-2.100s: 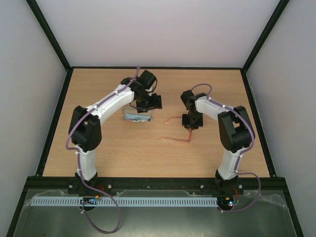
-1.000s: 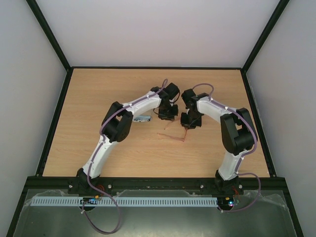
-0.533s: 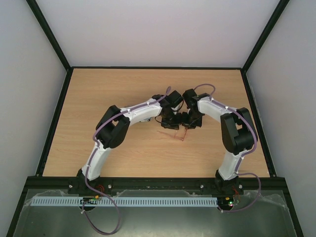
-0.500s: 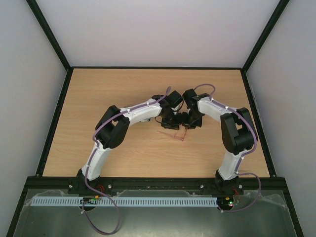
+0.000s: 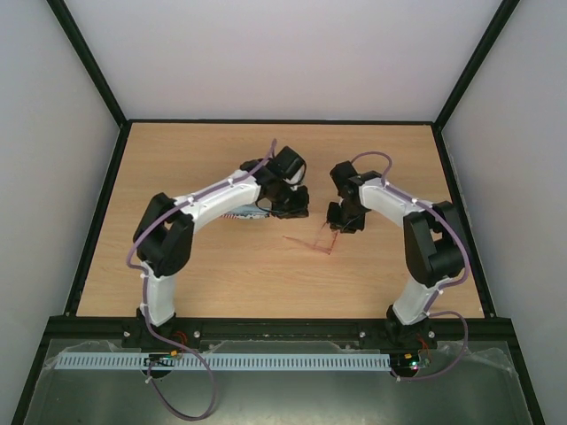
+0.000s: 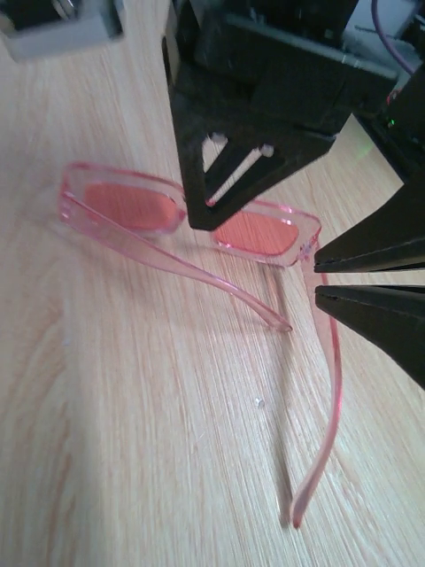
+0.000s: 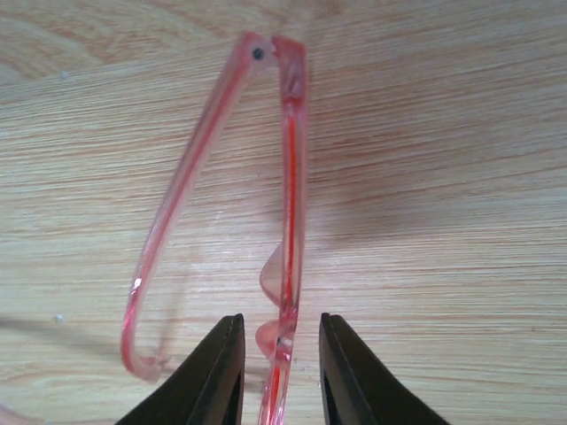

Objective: Organize the sunglasses
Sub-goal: Fold the sunglasses at the center of the board.

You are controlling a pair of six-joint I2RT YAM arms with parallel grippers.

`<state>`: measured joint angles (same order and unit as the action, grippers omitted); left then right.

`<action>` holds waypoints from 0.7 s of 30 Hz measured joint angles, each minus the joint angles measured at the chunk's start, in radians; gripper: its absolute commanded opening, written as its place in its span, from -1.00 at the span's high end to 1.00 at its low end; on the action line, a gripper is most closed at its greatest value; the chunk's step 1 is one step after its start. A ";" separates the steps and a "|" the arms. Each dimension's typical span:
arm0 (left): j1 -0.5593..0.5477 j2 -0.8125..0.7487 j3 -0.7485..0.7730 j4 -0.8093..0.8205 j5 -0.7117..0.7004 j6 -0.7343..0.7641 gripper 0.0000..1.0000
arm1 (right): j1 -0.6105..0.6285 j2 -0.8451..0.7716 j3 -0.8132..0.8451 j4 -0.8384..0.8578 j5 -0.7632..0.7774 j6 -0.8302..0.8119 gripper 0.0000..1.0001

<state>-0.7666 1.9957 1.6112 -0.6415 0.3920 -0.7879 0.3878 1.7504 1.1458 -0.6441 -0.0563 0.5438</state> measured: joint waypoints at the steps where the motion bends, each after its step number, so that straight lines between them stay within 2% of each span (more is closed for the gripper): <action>1: 0.008 -0.021 -0.003 0.002 -0.002 -0.003 0.82 | 0.000 -0.010 -0.002 0.000 0.000 0.001 0.44; 5: 0.021 -0.095 -0.037 0.010 -0.005 -0.015 0.82 | 0.000 -0.047 -0.003 0.001 -0.002 0.003 0.44; 10: 0.021 -0.149 -0.122 0.012 -0.006 -0.027 0.82 | 0.000 -0.069 -0.003 0.003 -0.016 0.017 -0.27; 12: 0.022 -0.158 -0.152 0.011 -0.006 -0.028 0.82 | 0.000 -0.069 -0.003 0.010 -0.022 0.019 -0.40; 21: 0.042 -0.162 -0.184 0.007 -0.007 -0.027 0.82 | 0.000 -0.033 0.008 0.021 -0.021 0.026 -0.50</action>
<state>-0.7250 1.8339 1.4273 -0.6342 0.3851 -0.8154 0.3878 1.7176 1.1538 -0.6235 -0.0772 0.5697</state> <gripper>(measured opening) 0.088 0.729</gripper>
